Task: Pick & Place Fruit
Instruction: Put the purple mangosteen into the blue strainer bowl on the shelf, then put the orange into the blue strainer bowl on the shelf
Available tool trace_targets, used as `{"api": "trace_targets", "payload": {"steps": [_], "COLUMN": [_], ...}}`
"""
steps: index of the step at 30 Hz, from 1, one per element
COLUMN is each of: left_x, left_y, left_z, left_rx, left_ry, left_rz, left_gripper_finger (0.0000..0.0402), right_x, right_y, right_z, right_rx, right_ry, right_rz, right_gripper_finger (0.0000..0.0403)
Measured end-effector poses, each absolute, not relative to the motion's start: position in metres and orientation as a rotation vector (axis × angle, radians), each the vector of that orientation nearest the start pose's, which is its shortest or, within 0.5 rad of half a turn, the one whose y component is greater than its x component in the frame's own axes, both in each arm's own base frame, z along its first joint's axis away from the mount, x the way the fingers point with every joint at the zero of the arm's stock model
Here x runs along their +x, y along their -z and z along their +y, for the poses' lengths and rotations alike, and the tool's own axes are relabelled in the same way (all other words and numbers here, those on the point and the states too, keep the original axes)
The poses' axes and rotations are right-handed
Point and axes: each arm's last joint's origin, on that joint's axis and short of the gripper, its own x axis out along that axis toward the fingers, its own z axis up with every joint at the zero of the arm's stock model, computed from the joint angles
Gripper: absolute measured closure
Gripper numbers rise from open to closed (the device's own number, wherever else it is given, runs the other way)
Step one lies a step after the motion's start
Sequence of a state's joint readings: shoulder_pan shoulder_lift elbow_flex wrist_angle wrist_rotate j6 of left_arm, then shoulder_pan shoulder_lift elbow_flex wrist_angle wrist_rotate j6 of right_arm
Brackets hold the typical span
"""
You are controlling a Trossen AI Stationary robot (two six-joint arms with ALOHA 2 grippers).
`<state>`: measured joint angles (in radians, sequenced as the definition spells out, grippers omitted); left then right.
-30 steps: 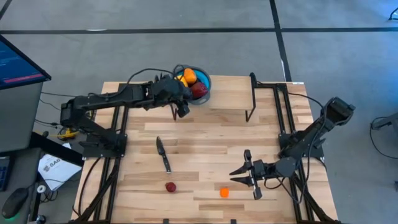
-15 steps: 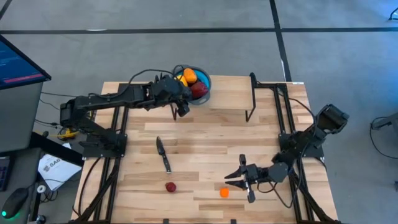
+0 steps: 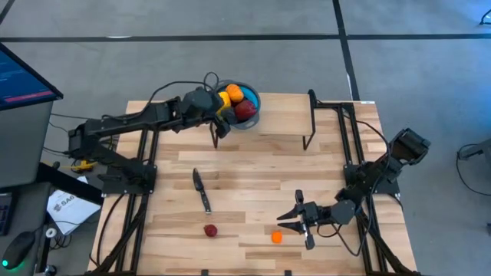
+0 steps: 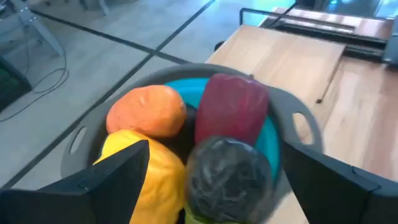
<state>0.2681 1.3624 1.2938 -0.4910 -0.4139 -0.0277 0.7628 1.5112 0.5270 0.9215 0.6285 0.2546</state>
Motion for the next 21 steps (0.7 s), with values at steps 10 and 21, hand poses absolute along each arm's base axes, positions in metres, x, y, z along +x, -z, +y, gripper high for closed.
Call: {"api": "trace_targets", "payload": {"steps": [10,21], "left_x": [0.276,0.280], "left_y": [-0.363,-0.338], "left_z": [0.070,-0.057], "left_rx": [0.028,0.094], "left_ry": [-0.621,-0.193], "left_rz": [0.529,0.545], "left_gripper_finger": [0.0095,0.0131], "right_x": [0.215,0.223], "right_y": [-0.189,-0.179], "right_z": [0.182,0.182], "right_rx": [0.206,0.226], "right_ry": [-0.126,-0.332], "right_rz": [0.075,0.298], "right_gripper_finger": [0.0328,0.0323]}}
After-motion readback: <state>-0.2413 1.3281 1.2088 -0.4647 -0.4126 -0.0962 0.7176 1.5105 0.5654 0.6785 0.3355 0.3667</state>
